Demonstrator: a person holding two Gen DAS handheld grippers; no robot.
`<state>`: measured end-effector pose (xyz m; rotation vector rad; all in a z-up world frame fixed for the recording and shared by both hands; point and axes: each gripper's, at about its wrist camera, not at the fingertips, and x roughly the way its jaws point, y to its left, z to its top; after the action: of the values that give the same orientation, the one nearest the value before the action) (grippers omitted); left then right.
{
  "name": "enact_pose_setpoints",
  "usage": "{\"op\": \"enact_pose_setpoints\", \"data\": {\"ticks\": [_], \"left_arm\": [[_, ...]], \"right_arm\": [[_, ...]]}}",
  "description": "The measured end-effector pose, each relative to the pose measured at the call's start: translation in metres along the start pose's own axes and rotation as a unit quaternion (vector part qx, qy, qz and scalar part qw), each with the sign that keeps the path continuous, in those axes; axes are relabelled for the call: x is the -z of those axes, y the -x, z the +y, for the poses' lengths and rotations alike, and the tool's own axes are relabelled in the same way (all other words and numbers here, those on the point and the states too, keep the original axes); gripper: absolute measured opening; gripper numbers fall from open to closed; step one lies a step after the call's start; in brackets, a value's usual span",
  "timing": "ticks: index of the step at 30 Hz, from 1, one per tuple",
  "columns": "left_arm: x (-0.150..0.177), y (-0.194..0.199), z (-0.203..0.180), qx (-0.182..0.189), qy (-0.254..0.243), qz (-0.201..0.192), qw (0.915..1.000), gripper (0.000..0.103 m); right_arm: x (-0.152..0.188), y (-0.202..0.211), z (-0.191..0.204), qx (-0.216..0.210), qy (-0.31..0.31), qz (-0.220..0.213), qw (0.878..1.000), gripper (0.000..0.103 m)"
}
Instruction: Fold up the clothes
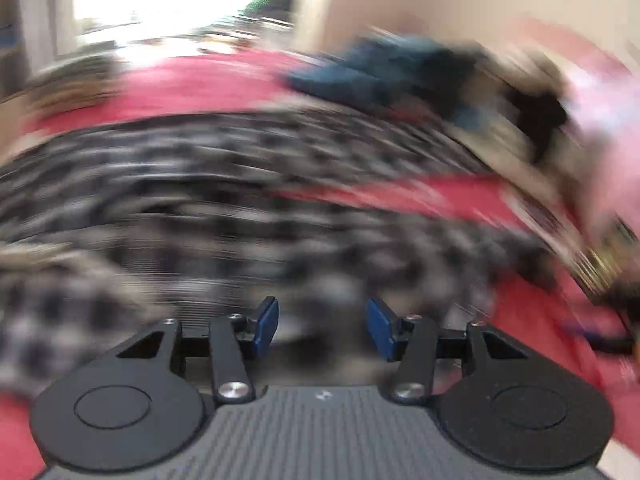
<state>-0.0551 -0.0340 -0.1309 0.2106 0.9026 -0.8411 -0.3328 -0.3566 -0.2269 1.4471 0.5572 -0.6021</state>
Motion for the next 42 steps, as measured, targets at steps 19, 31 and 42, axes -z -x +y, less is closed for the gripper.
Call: {"op": "enact_pose_setpoints", "data": {"ticks": [19, 31, 42], "left_arm": [[0.036, -0.070, -0.093, -0.012, -0.128, 0.045, 0.9907, 0.027], [0.051, -0.073, -0.087, -0.013, -0.099, 0.037, 0.9943, 0.017], [0.053, -0.071, -0.077, 0.002, -0.077, 0.029, 0.9966, 0.017]], "right_arm": [[-0.051, -0.020, 0.018, 0.063, 0.043, -0.077, 0.994, 0.046], [-0.074, -0.055, 0.050, 0.125, 0.162, -0.095, 0.974, 0.009], [-0.058, -0.007, 0.059, 0.174, 0.287, -0.116, 0.935, 0.005]]}}
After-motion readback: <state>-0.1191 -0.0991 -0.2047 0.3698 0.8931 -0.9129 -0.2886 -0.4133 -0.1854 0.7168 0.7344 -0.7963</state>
